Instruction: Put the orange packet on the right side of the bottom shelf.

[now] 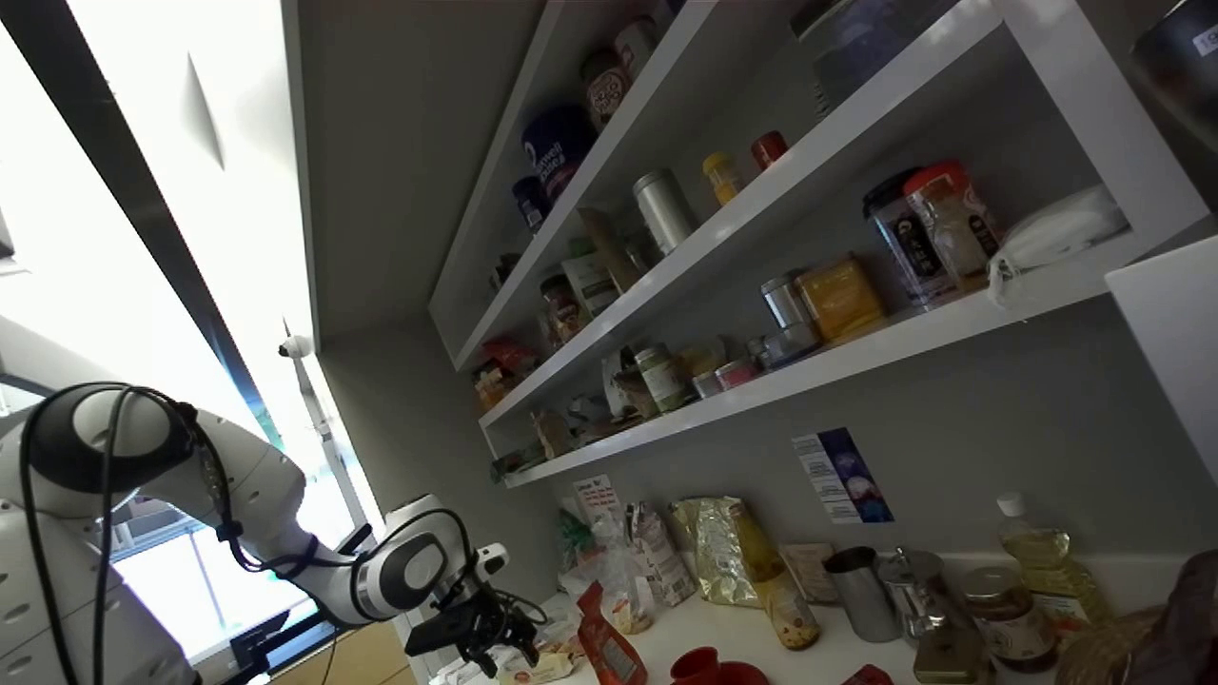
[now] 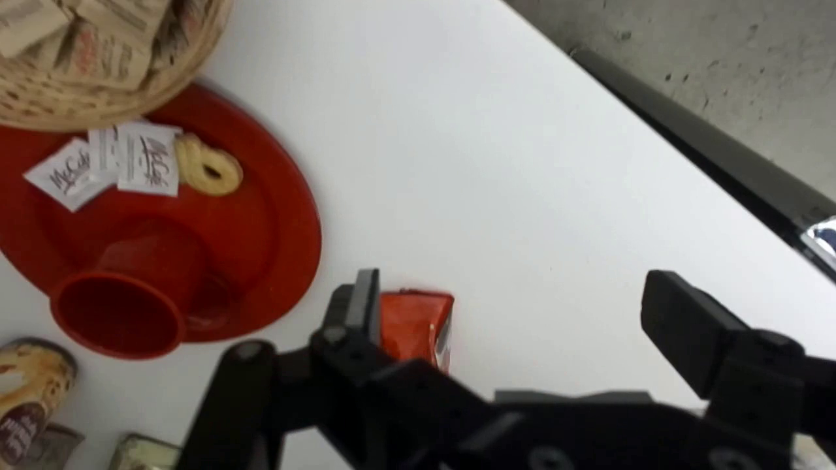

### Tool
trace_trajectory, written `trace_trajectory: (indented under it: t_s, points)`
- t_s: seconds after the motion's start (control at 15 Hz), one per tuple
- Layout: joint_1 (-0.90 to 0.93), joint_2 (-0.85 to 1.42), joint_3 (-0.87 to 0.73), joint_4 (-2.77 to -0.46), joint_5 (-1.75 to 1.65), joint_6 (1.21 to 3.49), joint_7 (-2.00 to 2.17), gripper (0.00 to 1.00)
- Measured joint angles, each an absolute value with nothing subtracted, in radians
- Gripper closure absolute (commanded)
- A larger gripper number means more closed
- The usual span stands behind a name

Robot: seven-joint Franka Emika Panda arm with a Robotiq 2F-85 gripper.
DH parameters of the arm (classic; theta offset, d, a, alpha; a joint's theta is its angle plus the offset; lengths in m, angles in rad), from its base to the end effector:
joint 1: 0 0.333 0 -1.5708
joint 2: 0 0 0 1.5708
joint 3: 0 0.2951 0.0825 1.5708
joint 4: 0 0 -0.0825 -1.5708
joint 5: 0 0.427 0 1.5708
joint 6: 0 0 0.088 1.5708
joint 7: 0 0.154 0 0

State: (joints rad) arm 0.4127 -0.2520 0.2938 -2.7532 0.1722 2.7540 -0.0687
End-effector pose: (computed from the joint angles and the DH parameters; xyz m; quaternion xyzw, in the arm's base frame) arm 0.3528 0.2794 0.2149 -0.9445 -0.3045 -0.1152 0.0439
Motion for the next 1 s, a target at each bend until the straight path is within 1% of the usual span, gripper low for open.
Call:
trace_trajectory:
  t_s: [0.33,0.47,0.67,1.0]
  points:
    - [0.435,-0.119,0.324,-2.766,0.151,3.131,-0.056,0.00]
    - [0.397,-0.033,0.349,-2.772,0.110,3.274,-0.058,0.00]
    - [0.366,0.112,0.311,-2.776,0.106,3.493,-0.142,0.00]
    - [0.416,0.396,0.256,-2.764,0.160,3.833,-0.226,0.00]
